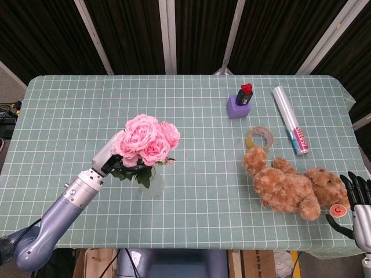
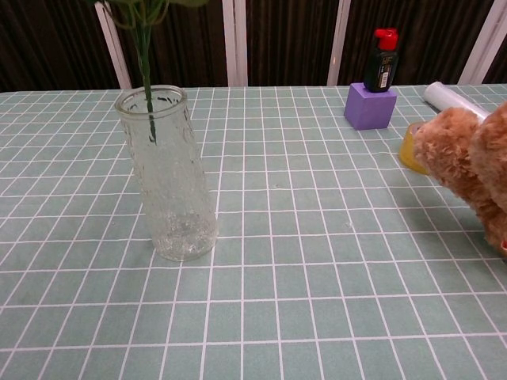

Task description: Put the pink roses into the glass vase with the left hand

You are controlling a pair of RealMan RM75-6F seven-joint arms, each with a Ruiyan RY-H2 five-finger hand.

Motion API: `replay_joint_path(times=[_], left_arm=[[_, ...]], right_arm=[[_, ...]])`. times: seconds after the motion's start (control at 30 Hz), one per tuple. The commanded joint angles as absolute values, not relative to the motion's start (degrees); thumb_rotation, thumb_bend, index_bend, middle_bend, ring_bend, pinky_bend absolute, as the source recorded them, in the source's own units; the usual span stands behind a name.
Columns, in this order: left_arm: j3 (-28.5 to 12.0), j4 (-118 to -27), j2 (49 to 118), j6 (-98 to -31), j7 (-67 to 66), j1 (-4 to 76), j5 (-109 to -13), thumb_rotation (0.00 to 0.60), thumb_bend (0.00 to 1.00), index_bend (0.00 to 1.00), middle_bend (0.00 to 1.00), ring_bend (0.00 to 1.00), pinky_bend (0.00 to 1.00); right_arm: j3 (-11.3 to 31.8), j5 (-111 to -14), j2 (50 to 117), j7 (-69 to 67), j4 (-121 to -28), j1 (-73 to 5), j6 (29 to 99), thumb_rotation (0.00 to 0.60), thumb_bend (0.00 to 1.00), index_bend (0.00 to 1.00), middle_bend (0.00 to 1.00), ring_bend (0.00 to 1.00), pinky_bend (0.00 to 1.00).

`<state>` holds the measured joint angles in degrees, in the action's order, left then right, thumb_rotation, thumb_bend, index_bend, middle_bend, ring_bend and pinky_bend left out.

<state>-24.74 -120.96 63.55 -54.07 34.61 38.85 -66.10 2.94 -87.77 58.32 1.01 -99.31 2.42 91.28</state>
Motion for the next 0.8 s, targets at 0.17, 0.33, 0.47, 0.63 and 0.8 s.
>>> replay_joint_path(times=[0.17,0.33,0.47,0.63,0.8], left_arm=[[-21.5,-116.2,66.1,-51.3,37.6,39.0,-70.0,0.600,0.46,0.34,0.33,0.23,0.40],[-20.0,-114.5,66.2,-49.4,38.7,39.4,-72.7,0.600,0.45,0.31,0.30,0.18,0.35],[-18.8,-113.9,65.5,-48.1,39.0,39.5,-74.0,0.600,0.44,0.28,0.24,0.13,0.28],[-18.0,-113.7,63.9,-47.5,41.7,38.9,-76.5,0.600,0.43,0.24,0.18,0.08,0.21],[-16.8,-112.9,61.3,-47.3,45.3,38.1,-81.0,0.600,0.37,0.13,0.08,0.00,0.08]], right_arm=[[3.0,-87.8,58.3,0.8,-99.3,2.6,91.7,0.600,0.22,0.10,0.05,0.00,0.00],[3.0,-87.8,58.2,0.6,-99.2,2.7,91.9,0.600,0.22,0.10,0.05,0.00,0.00],[3.0,-88.1,58.1,0.6,-99.3,2.8,92.1,0.600,0.22,0.10,0.05,0.00,0.00],[3.0,-88.0,57.9,0.1,-99.4,2.9,92.2,0.600,0.22,0.10,0.05,0.00,0.00],[3.0,-88.1,57.7,-0.6,-99.3,3.2,92.7,0.600,0.22,0.10,0.05,0.00,0.00]])
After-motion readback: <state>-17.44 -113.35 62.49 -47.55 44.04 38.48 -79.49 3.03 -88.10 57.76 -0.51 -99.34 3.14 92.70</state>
